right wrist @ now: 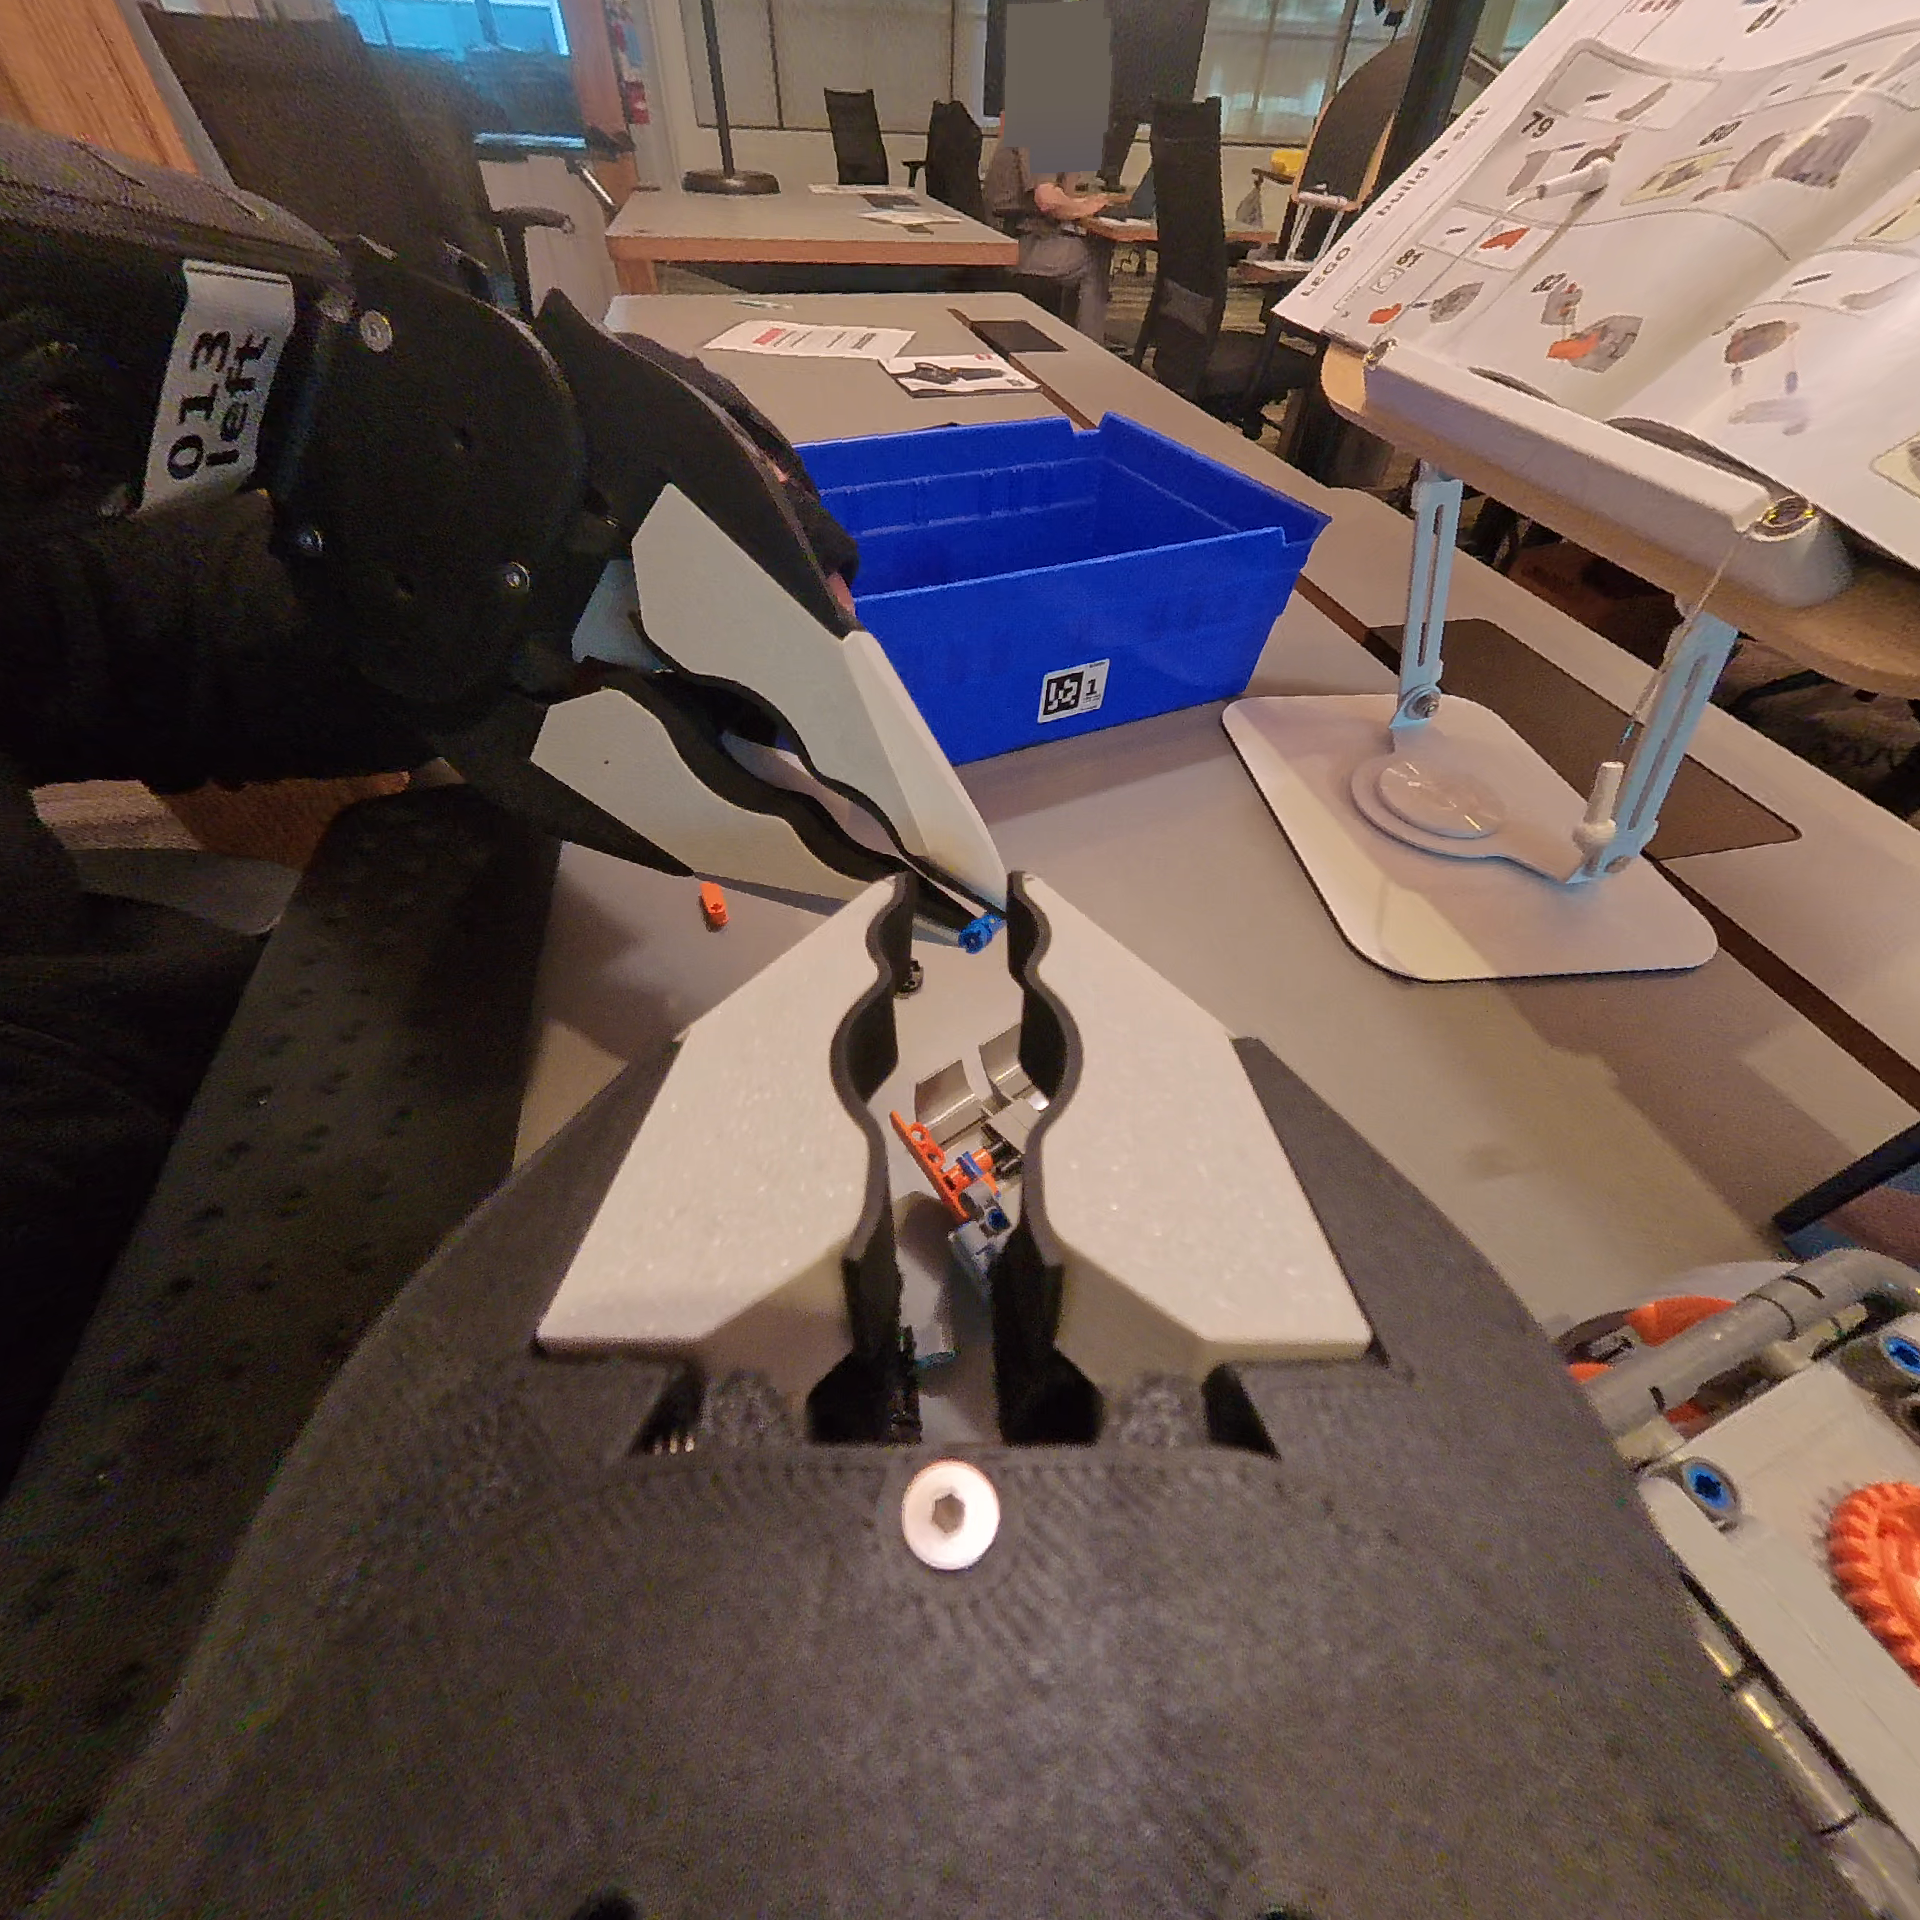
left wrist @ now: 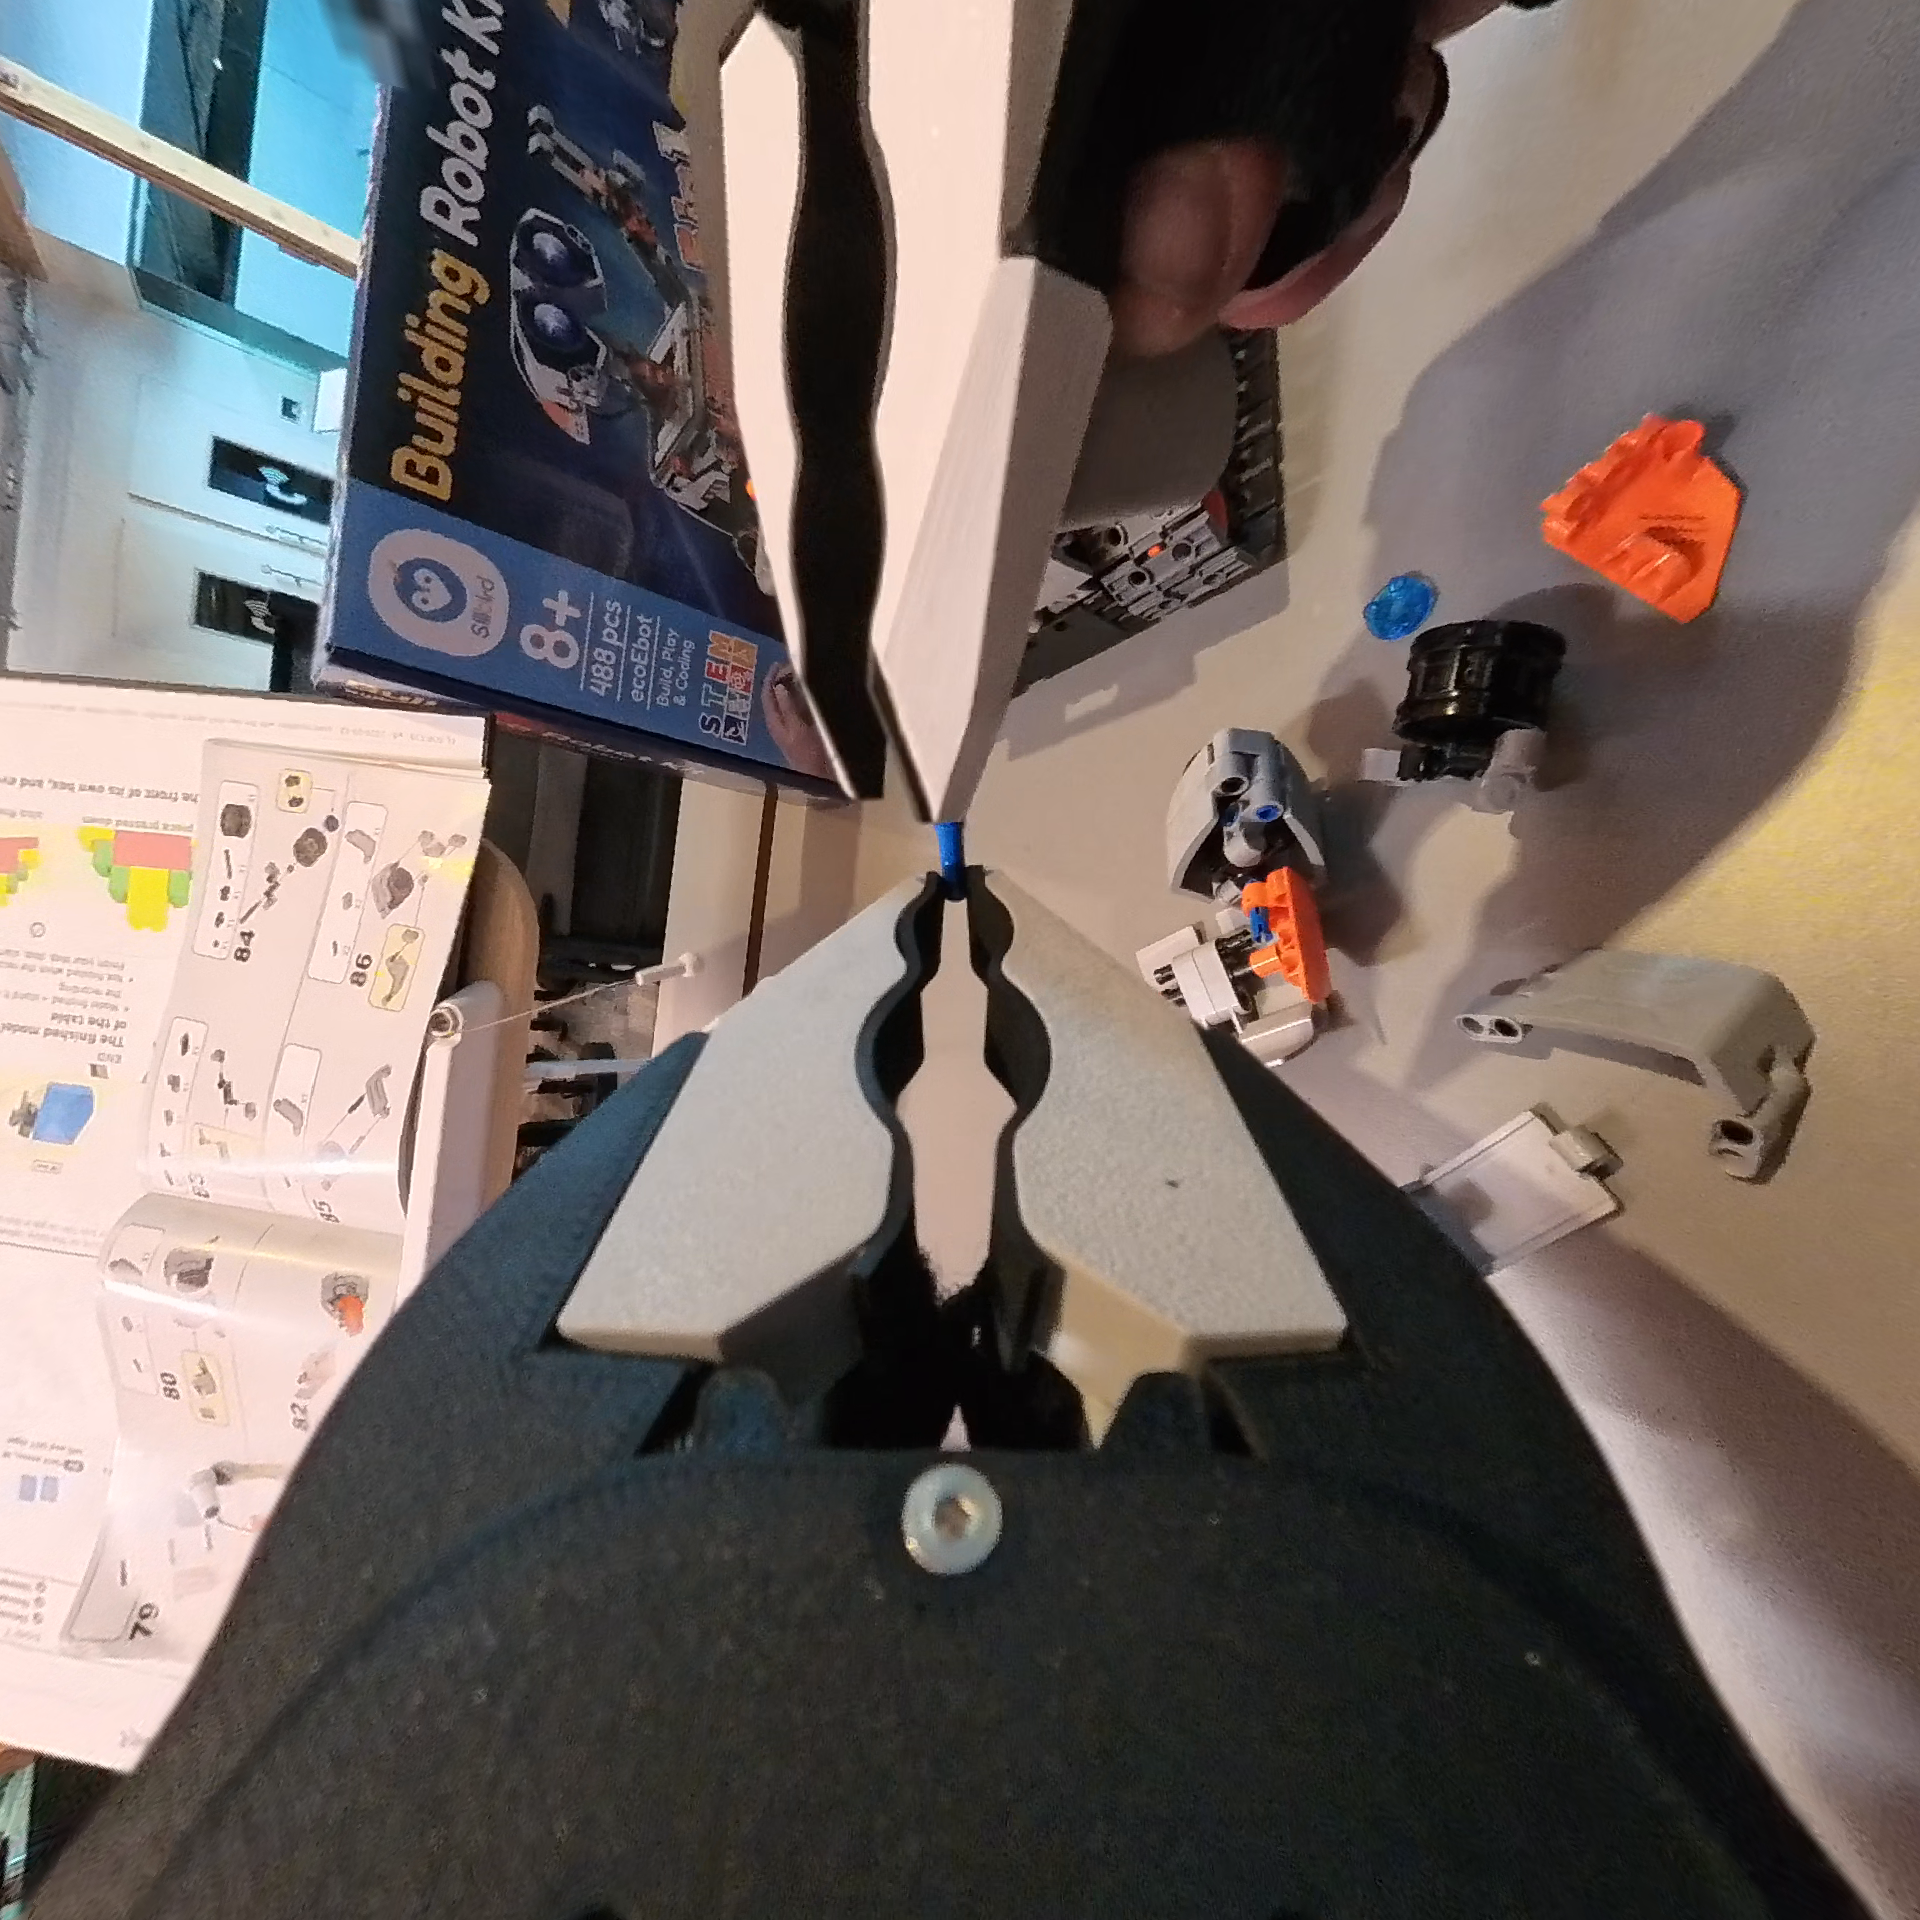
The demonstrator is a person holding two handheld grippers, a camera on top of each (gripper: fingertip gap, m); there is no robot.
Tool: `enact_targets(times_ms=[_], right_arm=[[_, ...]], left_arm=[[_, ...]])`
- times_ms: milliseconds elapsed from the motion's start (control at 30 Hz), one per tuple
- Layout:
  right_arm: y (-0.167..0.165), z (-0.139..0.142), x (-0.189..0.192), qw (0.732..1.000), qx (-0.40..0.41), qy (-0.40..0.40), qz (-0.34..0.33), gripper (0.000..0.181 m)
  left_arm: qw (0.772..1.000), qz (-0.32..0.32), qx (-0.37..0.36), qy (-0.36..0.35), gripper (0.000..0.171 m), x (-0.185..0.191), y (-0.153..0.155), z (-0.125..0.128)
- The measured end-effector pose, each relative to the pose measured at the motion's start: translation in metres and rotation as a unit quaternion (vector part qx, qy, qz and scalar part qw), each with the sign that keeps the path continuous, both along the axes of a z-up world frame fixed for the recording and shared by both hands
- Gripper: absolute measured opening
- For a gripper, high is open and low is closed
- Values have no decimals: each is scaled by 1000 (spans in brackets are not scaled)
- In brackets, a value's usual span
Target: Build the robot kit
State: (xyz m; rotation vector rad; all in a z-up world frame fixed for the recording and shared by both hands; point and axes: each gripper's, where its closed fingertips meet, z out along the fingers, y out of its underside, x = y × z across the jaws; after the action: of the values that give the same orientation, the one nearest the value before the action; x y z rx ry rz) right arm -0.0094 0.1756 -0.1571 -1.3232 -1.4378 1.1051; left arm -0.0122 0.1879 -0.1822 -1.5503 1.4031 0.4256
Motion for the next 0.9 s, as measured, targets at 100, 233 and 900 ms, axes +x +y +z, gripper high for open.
enact_targets(times_ms=[100, 233, 900], right_arm=[[0, -1, 0, 1000, 6, -2, -3, 15], [0, 0, 0, 1000, 12, 0, -5, 14], [2, -6, -1, 999, -37, -5, 2, 5]], left_arm=[[1000, -1, 1, -8, 1, 0, 0, 1], [1000, -1, 4, -12, 1, 1, 0, 1], [998, -6, 66, -5, 1, 6, -2, 14]])
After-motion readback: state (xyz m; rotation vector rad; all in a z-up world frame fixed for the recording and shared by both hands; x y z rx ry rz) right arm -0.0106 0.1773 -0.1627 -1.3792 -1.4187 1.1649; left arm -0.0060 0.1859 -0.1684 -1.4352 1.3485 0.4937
